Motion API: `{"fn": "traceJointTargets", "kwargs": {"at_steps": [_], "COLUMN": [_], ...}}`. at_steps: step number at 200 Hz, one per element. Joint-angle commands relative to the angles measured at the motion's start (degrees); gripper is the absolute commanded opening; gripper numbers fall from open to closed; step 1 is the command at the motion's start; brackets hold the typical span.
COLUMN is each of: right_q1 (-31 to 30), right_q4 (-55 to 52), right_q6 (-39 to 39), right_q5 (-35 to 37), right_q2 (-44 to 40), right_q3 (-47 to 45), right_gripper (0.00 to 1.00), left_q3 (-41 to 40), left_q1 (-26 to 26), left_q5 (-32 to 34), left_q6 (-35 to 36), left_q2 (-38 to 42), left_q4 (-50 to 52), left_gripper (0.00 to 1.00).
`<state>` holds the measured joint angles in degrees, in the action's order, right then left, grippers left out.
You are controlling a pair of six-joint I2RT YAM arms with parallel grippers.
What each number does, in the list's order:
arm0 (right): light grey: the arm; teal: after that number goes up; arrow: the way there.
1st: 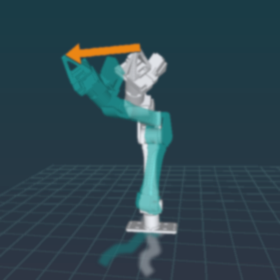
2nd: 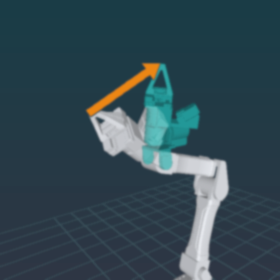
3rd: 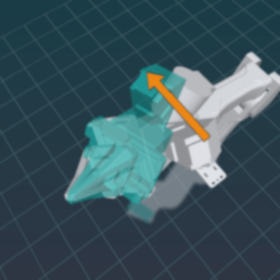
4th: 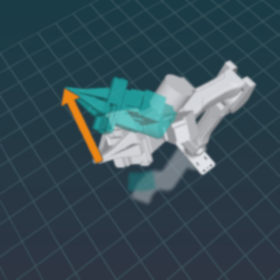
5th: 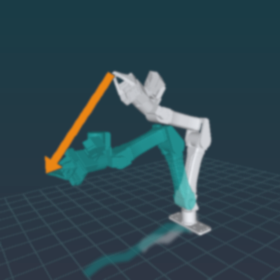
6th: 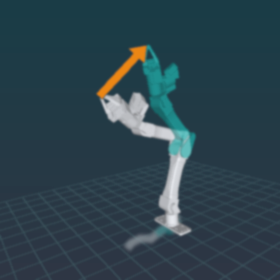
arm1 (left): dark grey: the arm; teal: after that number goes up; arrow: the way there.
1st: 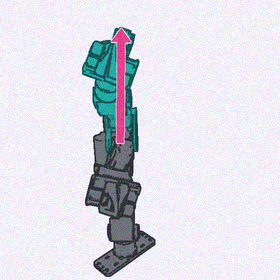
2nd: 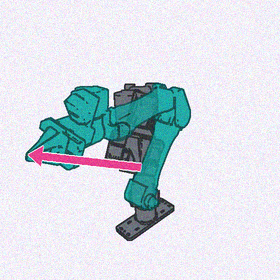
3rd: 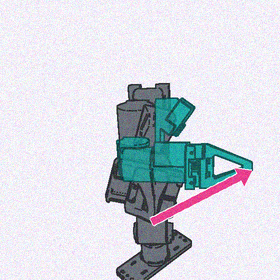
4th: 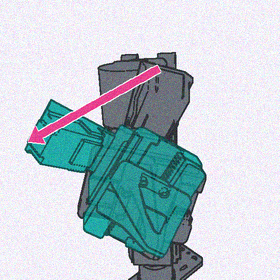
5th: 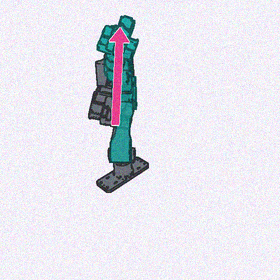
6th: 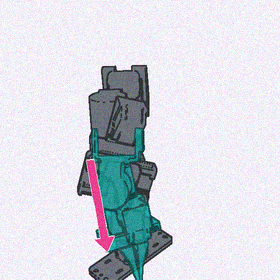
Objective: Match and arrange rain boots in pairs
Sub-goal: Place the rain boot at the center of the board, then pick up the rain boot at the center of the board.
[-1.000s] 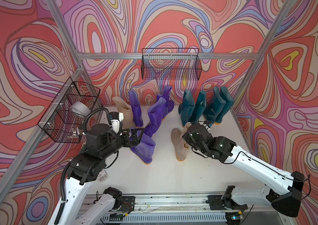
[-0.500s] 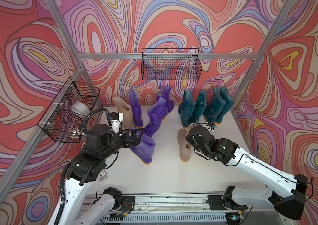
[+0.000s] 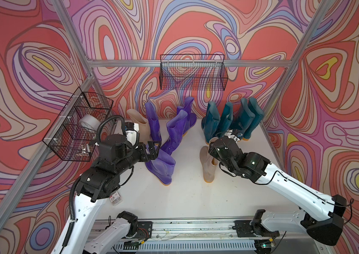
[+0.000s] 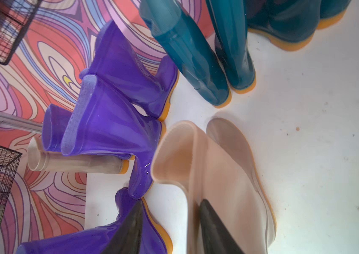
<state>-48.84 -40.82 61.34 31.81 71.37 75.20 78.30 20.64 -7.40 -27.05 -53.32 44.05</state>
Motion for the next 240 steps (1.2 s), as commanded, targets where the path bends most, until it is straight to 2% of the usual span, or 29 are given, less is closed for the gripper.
{"fn": "traceJointTargets", "kwargs": {"at_steps": [1,33,55,72,88,102,114,137,161,174,195,221,240], "right_q1": [-0.12,-0.07,-0.1,-0.16,-0.09,-0.12,-0.13,-0.11,-0.07,-0.16,-0.03,-0.11,-0.15], "right_q4": [0.52,-1.35,-2.36,-2.98,-2.19,0.47,2.54,4.21,5.21,5.43,6.27,6.82,7.11], "right_q6": [-14.14,-26.77,-31.16,-33.88,-35.4,-36.63,-37.44,-39.01,-40.56,-40.68,-41.16,-41.57,-41.39], "right_q5": [0.57,-2.23,-4.36,-6.0,-6.92,-7.19,-6.77,-6.11,-5.97,-5.21,-5.17,-5.75,-5.75], "right_q2": [0.92,0.87,-0.47,-0.98,-1.69,-2.99,-4.02,-5.05,-5.63,-5.85,-6.32,-6.27,-5.9], "right_q3": [5.06,11.41,12.93,12.8,11.11,8.24,6.08,4.08,2.57,1.92,1.16,0.8,0.67], "right_gripper": [0.48,0.51,0.57,0.59,0.62,0.64,0.68,0.71,0.72,0.72,0.74,0.74,0.74], "left_q3": [4.34,10.62,15.87,20.1,21.78,25.57,29.93,35.9,37.81,40.28,42.78,43.51,47.55], "left_q1": [0.14,-0.83,-5.27,-10.13,-16.12,-18.44,-18.72,-18.96,-19.19,-19.77,-20.79,-20.91,-20.91], "left_q5": [8.59,17.84,18.75,15.62,7.07,5.75,9.24,10.73,12.37,14.39,12.91,10.04,9.52], "left_q6": [-0.73,-8.34,-13.5,-15.04,-16.07,-16.47,-16.68,-16.3,-15.73,-16.96,-18.29,-17.11,-16.44], "left_q2": [-4.78,-12.74,-18.73,-23.93,-28.77,-33.93,-38.44,-44.37,-47.37,-49.85,-53.48,-56.72,-60.61], "left_q4": [4.58,7.16,9.88,11.21,9.72,11.2,14.11,15.19,12.48,14.42,15.16,10.07,11.6], "left_gripper": [0.9,0.89,0.93,0.97,0.98,0.97,0.98,0.98,0.97,0.97,0.96,0.93,0.92]}}
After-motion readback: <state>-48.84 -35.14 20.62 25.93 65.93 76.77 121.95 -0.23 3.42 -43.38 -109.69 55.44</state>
